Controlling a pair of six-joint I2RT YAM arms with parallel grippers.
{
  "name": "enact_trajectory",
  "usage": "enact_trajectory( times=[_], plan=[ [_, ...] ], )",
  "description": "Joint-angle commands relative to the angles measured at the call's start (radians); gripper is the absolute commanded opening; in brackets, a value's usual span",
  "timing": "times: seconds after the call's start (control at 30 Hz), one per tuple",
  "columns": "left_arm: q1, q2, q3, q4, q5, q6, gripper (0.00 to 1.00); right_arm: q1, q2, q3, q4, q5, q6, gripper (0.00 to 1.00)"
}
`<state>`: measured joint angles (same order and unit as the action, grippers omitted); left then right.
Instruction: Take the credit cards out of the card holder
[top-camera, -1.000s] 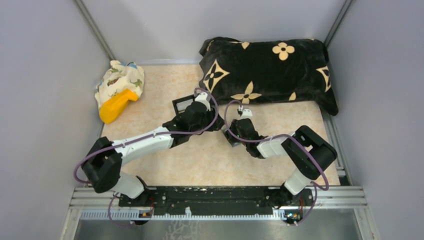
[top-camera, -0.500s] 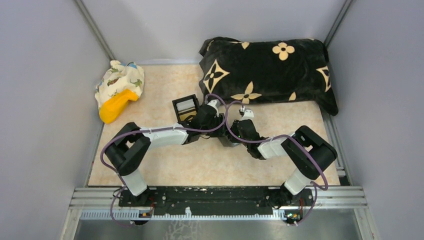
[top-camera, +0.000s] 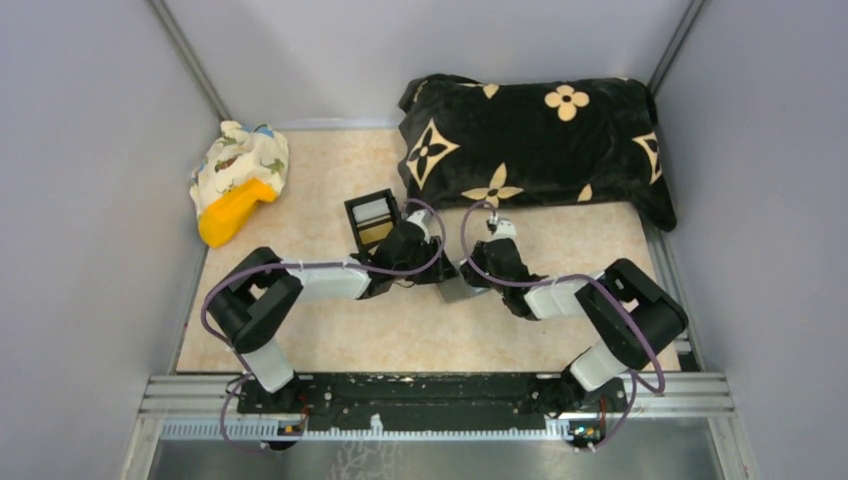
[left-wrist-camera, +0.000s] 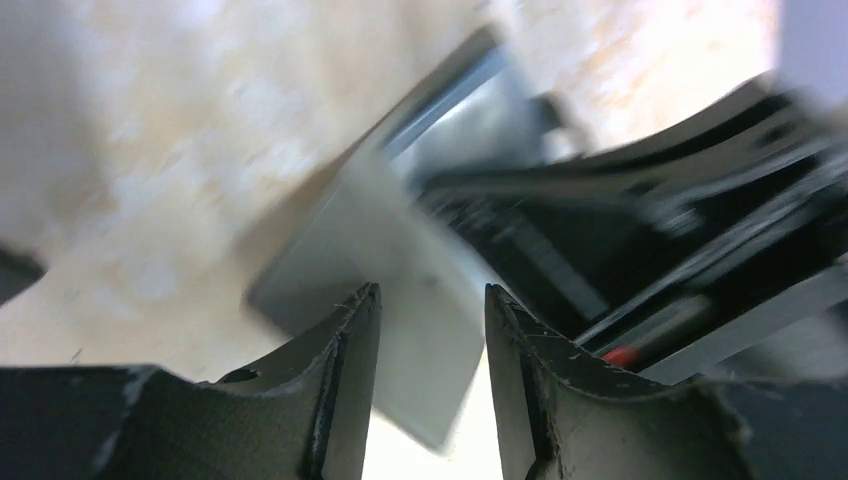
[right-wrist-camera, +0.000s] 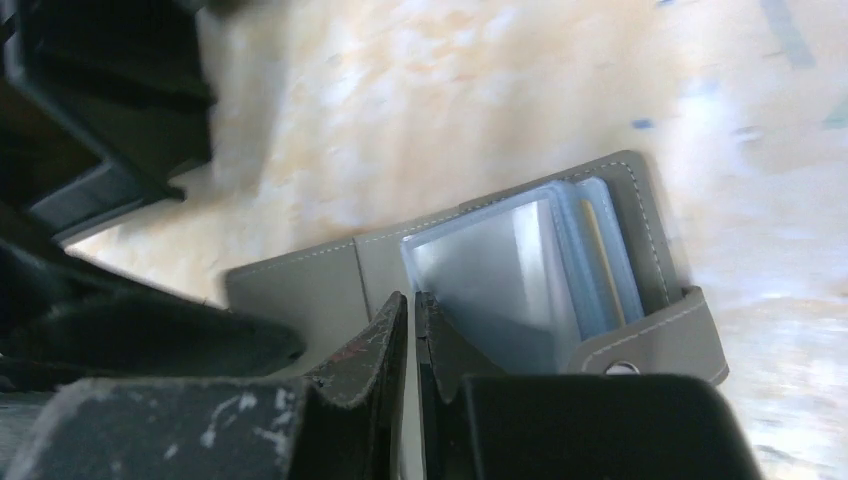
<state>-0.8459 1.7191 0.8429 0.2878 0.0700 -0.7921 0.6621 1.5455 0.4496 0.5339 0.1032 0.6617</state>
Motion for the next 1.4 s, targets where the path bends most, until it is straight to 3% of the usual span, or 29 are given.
enact_trajectory(
  times=[0.0, 0.2, 0.3, 0.43, 0.57, 0.67, 0.73, 1.03, 1.23, 1.37],
  plan=[
    [0.010, 0.015, -0.064, -0.161, 0.034, 0.019, 0.49, -0.084, -0.052, -0.024, -0.120, 0.060, -0.045, 0.09],
    [0.015, -0.080, -0.103, -0.161, 0.038, 0.017, 0.49, -0.108, -0.070, -0.023, -0.144, 0.065, -0.062, 0.09],
    [0.020, -0.050, -0.094, -0.159, 0.029, 0.022, 0.49, -0.108, -0.060, -0.016, -0.134, 0.044, -0.059, 0.09],
    [0.033, -0.023, -0.065, -0.127, 0.100, 0.013, 0.48, -0.108, -0.046, -0.007, -0.126, 0.023, -0.061, 0.09],
    [0.033, -0.098, -0.027, -0.116, 0.135, 0.015, 0.48, -0.108, -0.028, 0.001, -0.131, 0.025, -0.066, 0.10],
    [0.039, -0.154, 0.022, -0.124, 0.123, 0.019, 0.51, -0.108, -0.012, -0.005, -0.113, 0.016, -0.063, 0.10],
    [0.048, -0.162, 0.037, -0.082, 0.114, 0.012, 0.59, -0.107, 0.001, -0.010, -0.096, 0.007, -0.053, 0.10],
    [0.135, 0.049, 0.092, 0.102, 0.296, -0.098, 0.61, -0.094, 0.001, -0.024, -0.058, -0.022, -0.026, 0.10],
    [0.141, 0.165, 0.112, 0.128, 0.321, -0.118, 0.62, -0.078, -0.006, -0.026, -0.062, -0.018, -0.030, 0.11],
    [0.142, 0.154, 0.080, 0.131, 0.316, -0.122, 0.61, -0.071, 0.006, -0.032, -0.056, -0.016, -0.029, 0.11]
  ],
)
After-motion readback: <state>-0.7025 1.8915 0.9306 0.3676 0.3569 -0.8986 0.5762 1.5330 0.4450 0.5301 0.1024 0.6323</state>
